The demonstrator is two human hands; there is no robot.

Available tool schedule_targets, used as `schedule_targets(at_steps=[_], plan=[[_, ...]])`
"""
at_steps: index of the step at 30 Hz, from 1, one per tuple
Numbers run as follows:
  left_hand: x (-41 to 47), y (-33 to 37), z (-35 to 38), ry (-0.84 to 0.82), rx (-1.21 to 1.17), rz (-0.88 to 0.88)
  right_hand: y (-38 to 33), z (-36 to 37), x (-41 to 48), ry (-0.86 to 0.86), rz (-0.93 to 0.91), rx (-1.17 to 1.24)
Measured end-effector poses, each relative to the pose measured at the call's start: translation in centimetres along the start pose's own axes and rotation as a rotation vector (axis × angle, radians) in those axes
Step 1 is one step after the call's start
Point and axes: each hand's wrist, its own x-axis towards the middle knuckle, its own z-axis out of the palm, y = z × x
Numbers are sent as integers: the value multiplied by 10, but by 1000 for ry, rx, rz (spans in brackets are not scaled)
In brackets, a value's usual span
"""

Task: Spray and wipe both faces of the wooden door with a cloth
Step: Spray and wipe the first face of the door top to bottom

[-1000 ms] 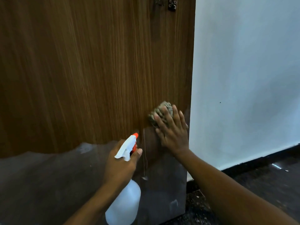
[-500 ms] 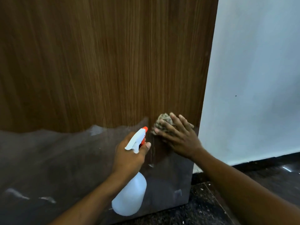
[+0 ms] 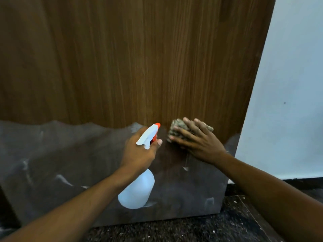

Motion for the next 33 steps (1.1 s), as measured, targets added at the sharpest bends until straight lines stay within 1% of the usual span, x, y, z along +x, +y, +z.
schedule_targets(at_steps=[1,2,3,4,5,8,9,10,11,12,14,15,17,18,19,20,23,24,25,26,28,31,33], plan=[[-1,-1,-6,14,-11,-13,6,0,-12,-37,-86,-8],[-2,-2,-9,21,-18,-31,14,-2,-24,-67,-120,-10],[-3,-2,-13,24,-25,-46,20,-3,-31,-79,-101,-6],[-3,-3,-17,25,-32,-49,23,-6,-32,-74,-30,-1],[-3,-5,-22,27,-40,-45,22,-9,-24,-51,85,12],[-2,-11,-38,44,-42,-48,7,-22,47,29,499,67],[-2,-15,-44,53,-44,-61,-1,-25,74,60,548,81],[-3,-17,-50,57,-44,-70,-12,-27,95,89,523,85],[-4,-21,-56,59,-39,-69,-25,-24,109,114,432,81],[-5,-25,-62,62,-26,-51,-39,-18,116,118,300,80],[-7,-33,-73,70,-6,-14,-65,-6,105,41,24,69],[-9,-38,-80,78,-3,-12,-71,-4,96,7,-81,57],[-10,-45,-91,95,-19,-36,-59,-4,78,-12,-225,10],[-11,-50,-99,107,-28,-55,-49,-5,73,-22,-269,-12],[-12,-55,-105,120,-35,-73,-38,-5,68,-38,-283,-32],[-13,-59,-112,133,-40,-86,-29,-7,66,-45,-252,-44],[-12,-69,-129,150,-27,-103,-34,-16,95,22,19,-13],[-11,-71,-135,154,-24,-101,-46,-21,119,53,93,8],[-10,-74,-143,165,-30,-96,-61,-24,147,84,121,30],[-9,-76,-148,174,-38,-88,-77,-26,172,108,118,49],[-9,-82,-156,173,-50,-80,-104,-24,204,105,34,56],[-11,-93,-170,177,-53,-90,-128,-10,190,30,-161,57],[-12,-96,-178,203,-67,-107,-118,-10,166,15,-305,38]])
